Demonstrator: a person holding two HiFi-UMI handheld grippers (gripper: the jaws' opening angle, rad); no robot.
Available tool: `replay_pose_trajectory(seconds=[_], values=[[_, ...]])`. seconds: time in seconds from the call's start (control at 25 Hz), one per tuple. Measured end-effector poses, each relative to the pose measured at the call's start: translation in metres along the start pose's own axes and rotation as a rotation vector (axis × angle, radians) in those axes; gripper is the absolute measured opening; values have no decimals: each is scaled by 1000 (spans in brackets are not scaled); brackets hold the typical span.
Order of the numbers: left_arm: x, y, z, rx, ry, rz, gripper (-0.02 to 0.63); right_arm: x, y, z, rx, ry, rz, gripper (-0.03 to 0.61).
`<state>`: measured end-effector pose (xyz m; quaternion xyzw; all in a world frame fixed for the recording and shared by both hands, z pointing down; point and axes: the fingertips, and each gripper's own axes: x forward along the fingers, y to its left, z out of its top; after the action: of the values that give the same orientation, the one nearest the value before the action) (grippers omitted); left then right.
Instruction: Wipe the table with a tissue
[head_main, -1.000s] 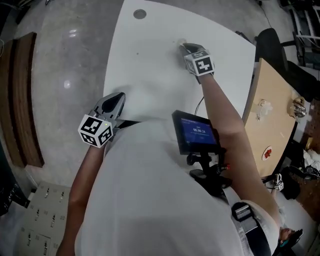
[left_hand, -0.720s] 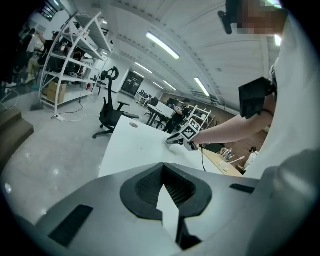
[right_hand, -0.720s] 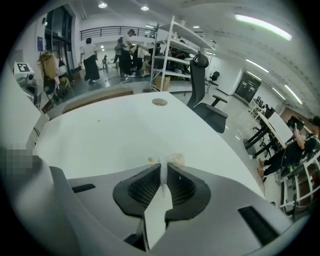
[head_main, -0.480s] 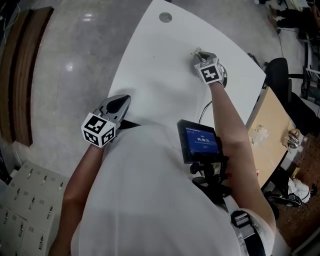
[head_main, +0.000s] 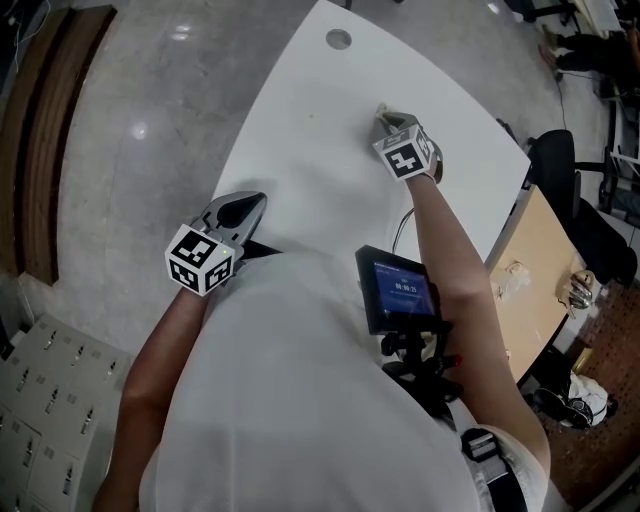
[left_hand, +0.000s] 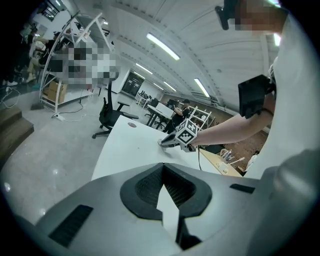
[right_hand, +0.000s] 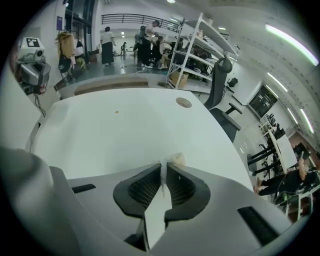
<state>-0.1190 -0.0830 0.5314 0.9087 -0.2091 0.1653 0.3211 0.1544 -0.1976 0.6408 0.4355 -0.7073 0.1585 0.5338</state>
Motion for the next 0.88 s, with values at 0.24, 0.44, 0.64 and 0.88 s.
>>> replay_pose_trajectory(seconds=[0.24,0.44,0.64,0.88], values=[[-5,-3,-2,3,-10,3,6,-4,34,12,-98,-43,22,43],[-12,-8,-1,7,-24,12,6,-20,88,24,-115,-144,274,43],[-18,-4,-2,-1,-35,24,6,-28,102,43,-48,-229,332,44],[-25,-2,-7,-20,-52,50,6,-8,76,78,-54,-228,208,44]])
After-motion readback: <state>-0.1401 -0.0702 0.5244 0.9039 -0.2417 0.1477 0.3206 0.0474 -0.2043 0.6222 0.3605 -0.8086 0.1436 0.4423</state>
